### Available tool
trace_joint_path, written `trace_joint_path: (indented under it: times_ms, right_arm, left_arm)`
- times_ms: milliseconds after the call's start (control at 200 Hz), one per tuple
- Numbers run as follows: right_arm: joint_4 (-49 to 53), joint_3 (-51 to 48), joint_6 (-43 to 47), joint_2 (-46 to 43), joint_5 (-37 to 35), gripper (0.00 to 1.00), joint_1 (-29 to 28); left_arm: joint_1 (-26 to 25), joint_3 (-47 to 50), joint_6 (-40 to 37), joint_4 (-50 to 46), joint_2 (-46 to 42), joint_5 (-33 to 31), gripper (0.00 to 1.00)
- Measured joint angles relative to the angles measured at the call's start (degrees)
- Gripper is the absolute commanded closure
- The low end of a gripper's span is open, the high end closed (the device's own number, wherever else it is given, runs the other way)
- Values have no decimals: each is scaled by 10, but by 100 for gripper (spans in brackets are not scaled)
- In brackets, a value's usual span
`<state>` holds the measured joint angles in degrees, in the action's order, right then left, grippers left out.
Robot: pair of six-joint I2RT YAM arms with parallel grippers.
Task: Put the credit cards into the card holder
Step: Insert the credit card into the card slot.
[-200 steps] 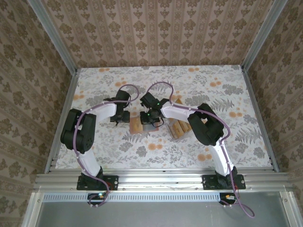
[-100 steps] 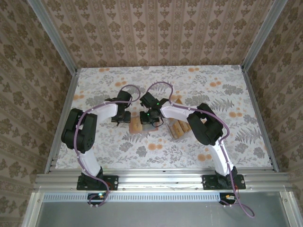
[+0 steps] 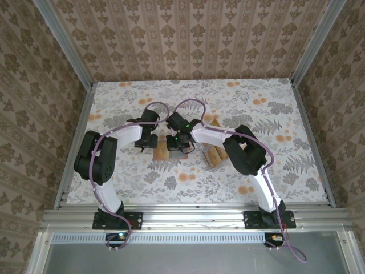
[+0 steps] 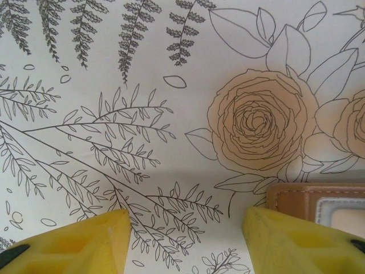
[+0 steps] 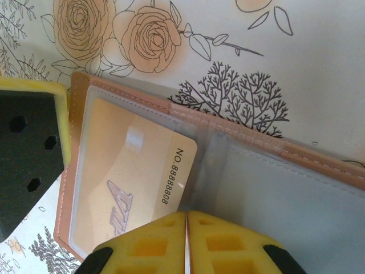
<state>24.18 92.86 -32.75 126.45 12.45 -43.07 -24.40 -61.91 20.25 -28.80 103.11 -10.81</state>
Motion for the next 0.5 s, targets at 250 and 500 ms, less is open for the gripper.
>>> trace_joint_path:
  times_ms: [250, 500]
  right_arm:
    - [9, -39, 3, -52, -8, 70, 5]
    - [14, -75, 11, -102, -22, 65, 27]
  left_arm:
    - [14, 0, -6, -8, -9, 5, 39]
    - [20, 0, -6, -26, -66, 19, 32]
